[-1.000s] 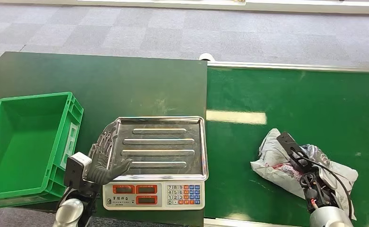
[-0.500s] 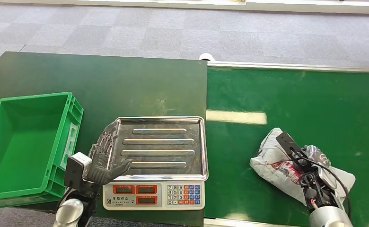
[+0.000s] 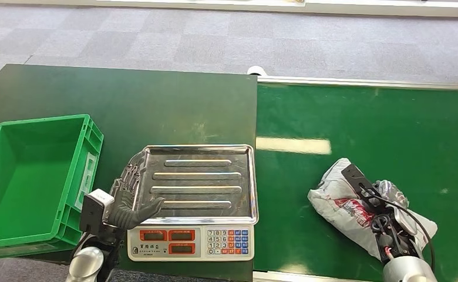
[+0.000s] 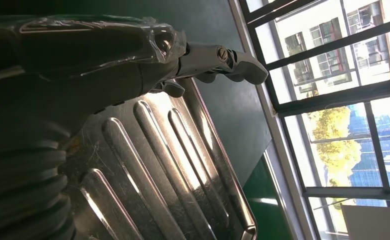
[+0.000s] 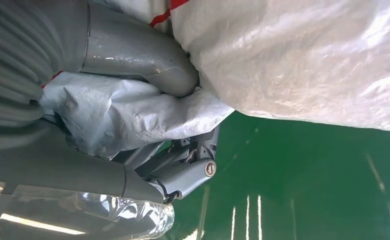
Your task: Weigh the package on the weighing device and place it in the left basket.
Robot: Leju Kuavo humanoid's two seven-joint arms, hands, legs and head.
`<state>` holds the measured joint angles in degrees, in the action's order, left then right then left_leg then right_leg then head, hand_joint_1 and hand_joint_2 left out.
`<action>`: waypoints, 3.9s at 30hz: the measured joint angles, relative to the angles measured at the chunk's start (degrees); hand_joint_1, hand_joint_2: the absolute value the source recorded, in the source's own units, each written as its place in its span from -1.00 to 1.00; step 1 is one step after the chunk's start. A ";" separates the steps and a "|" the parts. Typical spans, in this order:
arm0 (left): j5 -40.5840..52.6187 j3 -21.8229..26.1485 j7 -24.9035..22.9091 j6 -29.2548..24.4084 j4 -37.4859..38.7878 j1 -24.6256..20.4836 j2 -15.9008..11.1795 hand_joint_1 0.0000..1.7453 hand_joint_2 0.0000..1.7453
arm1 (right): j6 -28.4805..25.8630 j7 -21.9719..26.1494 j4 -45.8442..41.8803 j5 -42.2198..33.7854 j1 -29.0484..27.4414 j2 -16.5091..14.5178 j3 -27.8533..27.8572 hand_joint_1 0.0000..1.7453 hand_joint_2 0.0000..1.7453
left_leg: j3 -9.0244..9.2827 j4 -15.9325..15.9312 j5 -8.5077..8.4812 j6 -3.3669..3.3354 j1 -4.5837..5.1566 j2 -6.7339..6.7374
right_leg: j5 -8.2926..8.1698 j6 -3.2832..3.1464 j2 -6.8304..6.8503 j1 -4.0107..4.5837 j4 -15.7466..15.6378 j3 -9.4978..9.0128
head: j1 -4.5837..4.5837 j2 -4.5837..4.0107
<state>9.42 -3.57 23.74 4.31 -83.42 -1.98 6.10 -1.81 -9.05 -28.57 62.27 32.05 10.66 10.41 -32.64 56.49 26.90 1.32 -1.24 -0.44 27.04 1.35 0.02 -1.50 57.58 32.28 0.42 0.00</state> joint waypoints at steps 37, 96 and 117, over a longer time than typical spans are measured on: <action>-10.18 1.40 15.76 -13.82 -2.37 -1.05 0.02 -1.00 1.00 | -16.09 39.83 -50.02 -30.19 -8.64 -9.43 -22.31 1.00 1.00 | -0.03 -0.02 -0.05 0.02 -0.02 0.12 | -0.08 -0.03 -0.06 0.03 0.02 0.12 | 0.00 0.00; -11.90 2.70 16.31 -25.55 -12.64 -3.13 2.49 -1.00 1.00 | -6.69 41.14 -14.85 -18.76 9.07 -18.90 -61.06 1.00 1.00 | -0.05 -0.02 -0.07 0.01 -0.03 0.10 | -0.08 -0.04 -0.06 0.04 0.05 0.14 | -0.02 0.00; -11.89 2.70 16.31 -25.55 -12.64 -3.13 2.49 -1.00 1.00 | -6.69 41.14 -14.38 -18.75 9.30 -18.92 -61.61 0.00 1.00 | -0.05 -0.02 -0.07 0.01 -0.03 0.10 | -0.08 -0.04 -0.06 0.04 0.05 0.14 | -0.02 0.00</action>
<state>-2.47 -0.87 40.05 -21.25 -96.06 -5.12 8.59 -8.50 32.09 -42.94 43.52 41.35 -8.26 -51.19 -32.69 56.46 26.82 1.34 -1.27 -0.34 26.96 1.32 -0.04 -1.46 57.64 32.42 0.39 0.00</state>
